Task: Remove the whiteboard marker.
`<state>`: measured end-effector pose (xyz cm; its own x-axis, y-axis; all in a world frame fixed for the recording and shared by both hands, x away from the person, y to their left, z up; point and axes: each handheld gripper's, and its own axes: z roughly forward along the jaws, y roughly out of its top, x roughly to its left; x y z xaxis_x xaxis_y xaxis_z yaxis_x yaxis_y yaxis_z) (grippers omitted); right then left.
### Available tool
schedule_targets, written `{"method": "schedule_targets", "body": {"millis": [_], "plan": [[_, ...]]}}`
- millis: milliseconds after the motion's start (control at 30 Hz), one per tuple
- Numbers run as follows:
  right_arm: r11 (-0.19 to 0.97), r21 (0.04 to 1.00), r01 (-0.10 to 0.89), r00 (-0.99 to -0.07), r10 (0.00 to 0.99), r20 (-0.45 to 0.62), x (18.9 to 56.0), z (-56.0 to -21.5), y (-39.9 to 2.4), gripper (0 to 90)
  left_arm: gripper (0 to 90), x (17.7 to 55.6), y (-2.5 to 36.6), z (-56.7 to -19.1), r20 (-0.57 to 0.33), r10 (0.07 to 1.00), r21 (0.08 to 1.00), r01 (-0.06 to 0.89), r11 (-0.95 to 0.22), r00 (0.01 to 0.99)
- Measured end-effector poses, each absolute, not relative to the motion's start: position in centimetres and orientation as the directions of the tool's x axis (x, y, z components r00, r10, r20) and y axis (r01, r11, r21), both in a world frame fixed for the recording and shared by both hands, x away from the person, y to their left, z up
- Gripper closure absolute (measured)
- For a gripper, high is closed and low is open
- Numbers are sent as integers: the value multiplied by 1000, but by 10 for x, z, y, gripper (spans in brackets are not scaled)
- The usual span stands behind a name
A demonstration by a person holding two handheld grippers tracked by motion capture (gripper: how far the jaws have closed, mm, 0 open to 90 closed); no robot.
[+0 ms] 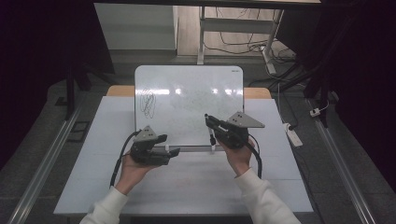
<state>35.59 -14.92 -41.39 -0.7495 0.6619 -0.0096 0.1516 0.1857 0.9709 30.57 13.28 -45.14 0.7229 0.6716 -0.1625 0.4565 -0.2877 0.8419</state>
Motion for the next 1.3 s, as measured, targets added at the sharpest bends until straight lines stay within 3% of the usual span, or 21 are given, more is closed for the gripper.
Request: {"method": "schedule_targets", "body": {"millis": [233, 433, 700, 967, 1133, 1300], "plan": [[225, 966, 129, -796, 604, -35, 347, -418, -126, 806, 311, 325, 117, -453, -256, 618, 835, 492, -246, 744], [252, 962, 105, -817, 574, -61, 341, -421, -116, 806, 364, 333, 105, -458, -286, 575, 826, 501, -258, 767], [284, 955, 86, -839, 538, -84, 333, -426, -105, 806, 489, 339, 101, -464, -343, 513, 815, 521, -256, 787], [309, 950, 53, -846, 519, -122, 327, -426, -99, 805, 591, 342, 96, -470, -353, 494, 807, 526, -269, 794], [314, 948, 44, -850, 510, -129, 324, -425, -96, 805, 712, 342, 96, -472, -357, 484, 804, 527, -276, 799], [312, 949, 44, -854, 504, -127, 323, -425, -95, 805, 750, 343, 96, -474, -367, 474, 801, 531, -276, 800]]}}
